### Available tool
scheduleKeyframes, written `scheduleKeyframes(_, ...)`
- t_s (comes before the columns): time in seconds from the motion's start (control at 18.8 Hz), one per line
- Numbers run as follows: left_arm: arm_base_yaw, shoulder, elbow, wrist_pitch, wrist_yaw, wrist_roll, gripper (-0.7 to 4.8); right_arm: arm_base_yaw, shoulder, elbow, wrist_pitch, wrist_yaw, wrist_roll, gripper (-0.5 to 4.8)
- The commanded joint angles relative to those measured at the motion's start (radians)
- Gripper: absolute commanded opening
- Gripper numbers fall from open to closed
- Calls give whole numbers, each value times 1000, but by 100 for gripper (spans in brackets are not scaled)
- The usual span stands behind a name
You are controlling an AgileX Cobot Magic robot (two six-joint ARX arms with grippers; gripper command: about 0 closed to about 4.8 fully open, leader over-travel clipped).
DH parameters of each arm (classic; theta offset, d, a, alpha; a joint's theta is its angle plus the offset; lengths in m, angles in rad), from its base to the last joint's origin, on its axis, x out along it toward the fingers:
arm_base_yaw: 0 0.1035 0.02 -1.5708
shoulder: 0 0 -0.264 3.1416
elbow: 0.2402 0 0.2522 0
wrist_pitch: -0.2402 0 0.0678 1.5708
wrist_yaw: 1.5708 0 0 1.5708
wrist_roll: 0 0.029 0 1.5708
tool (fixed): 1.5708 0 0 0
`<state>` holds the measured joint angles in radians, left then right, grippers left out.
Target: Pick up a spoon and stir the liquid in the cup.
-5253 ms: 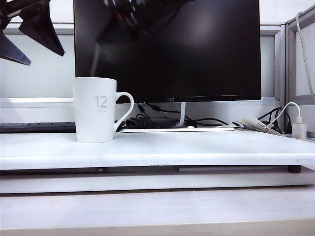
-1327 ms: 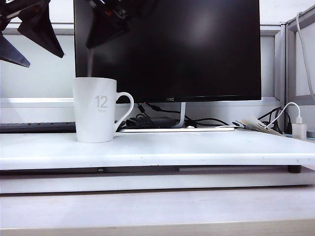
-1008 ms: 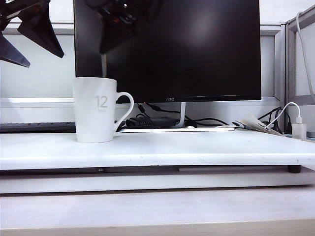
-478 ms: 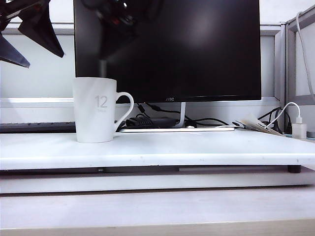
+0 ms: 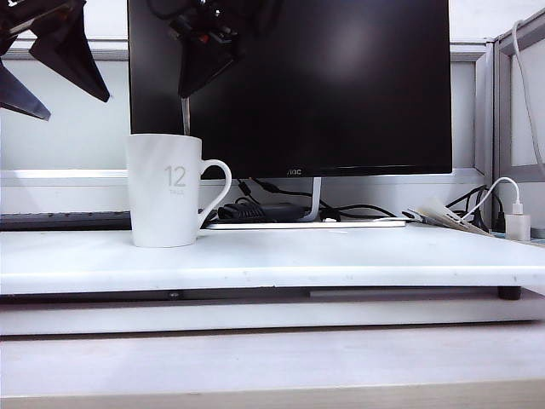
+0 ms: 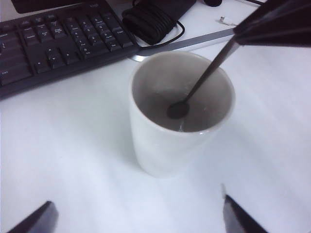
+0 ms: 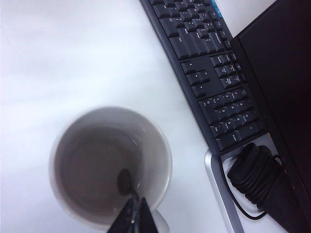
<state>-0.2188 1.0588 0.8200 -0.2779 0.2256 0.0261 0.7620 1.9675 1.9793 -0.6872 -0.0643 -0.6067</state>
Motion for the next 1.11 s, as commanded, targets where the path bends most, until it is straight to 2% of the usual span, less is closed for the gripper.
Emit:
scheduleKeyframes(0.05, 1, -5, 2, 4, 7, -1, 479, 2, -8, 6, 15, -5, 5, 7)
scheduleKeyframes(0.11, 1, -5, 2, 3, 7, -1, 479, 2, -8, 6, 16, -5, 5, 89)
scheduleKeyframes(0.16, 1, -5, 2, 2, 7, -1, 479, 2, -8, 6, 19, -5, 5, 227)
scheduleKeyframes(0.21, 1, -5, 2, 2, 7, -1, 479, 2, -9, 6, 19, -4, 5, 299)
scheduleKeyframes(0.27, 1, -5, 2, 2, 7, -1, 479, 2, -9, 6, 19, -5, 7, 317)
scheduleKeyframes(0.58, 1, -20, 4, 6, 7, -1, 479, -8, -68, 15, 75, -2, 91, 320)
scheduleKeyframes(0.69, 1, -68, 4, 32, 7, -22, 479, -27, -142, 15, 93, 49, 119, 319)
scheduleKeyframes(0.74, 1, -123, 5, 60, 11, -49, 479, -51, -212, 15, 78, 63, 175, 319)
scheduleKeyframes(0.9, 1, -269, 5, 97, 18, -49, 479, -110, -358, 14, 21, 58, 294, 319)
scheduleKeyframes(1.11, 1, -564, 3, 77, 22, -54, 479, -173, -633, 12, -60, 33, 323, 305)
